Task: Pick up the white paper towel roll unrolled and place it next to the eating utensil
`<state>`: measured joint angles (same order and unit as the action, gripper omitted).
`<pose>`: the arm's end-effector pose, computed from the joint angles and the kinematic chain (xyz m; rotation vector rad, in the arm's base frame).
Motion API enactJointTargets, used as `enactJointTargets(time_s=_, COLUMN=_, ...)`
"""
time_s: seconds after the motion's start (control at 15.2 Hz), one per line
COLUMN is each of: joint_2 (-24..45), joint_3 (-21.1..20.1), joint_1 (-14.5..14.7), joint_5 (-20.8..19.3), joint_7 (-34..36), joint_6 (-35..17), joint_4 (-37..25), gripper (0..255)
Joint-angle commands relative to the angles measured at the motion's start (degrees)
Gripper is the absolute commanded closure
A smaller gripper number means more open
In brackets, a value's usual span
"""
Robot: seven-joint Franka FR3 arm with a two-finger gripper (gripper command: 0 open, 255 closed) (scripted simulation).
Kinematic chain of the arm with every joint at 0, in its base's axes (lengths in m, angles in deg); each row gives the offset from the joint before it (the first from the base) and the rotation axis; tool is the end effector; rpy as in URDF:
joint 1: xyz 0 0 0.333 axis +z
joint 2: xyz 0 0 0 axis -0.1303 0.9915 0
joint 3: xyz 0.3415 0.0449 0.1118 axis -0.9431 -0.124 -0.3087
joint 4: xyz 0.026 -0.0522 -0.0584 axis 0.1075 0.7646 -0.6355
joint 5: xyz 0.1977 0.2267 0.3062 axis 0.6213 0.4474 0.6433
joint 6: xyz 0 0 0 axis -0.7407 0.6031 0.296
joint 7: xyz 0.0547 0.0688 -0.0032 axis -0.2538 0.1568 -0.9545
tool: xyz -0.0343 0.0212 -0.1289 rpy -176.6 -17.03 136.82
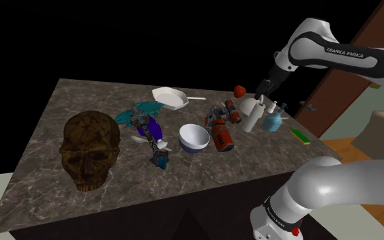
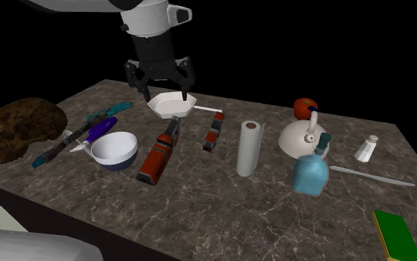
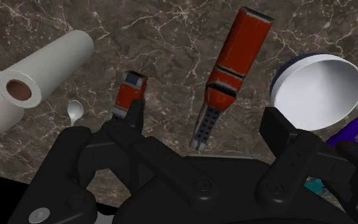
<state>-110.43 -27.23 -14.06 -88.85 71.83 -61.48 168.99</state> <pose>0.3445 -0.1710 0.5637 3.0807 -0.0621 0.2121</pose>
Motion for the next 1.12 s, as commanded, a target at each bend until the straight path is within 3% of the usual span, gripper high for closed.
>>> enactJointTargets(time_s=0.0, joint_2=2.9, joint_3=2.17, joint_1=-0.56, joint_5=-0.28, joint_7=-0.98, joint_6=-2.65, joint_4=-0.84, gripper=0)
enactJointTargets(time_s=0.59, joint_2=15.41, joint_3=12.96, joint_1=-2.27, joint_5=1.34, joint_7=-7.38, joint_6=-13.72, joint_4=-4.45, gripper=0)
enactJointTargets(time_s=1.06, joint_2=28.06, joint_3=21.71, joint_1=-2.11, joint_5=9.04, joint_7=-15.45, joint_6=-20.58, joint_4=-10.26, gripper=0)
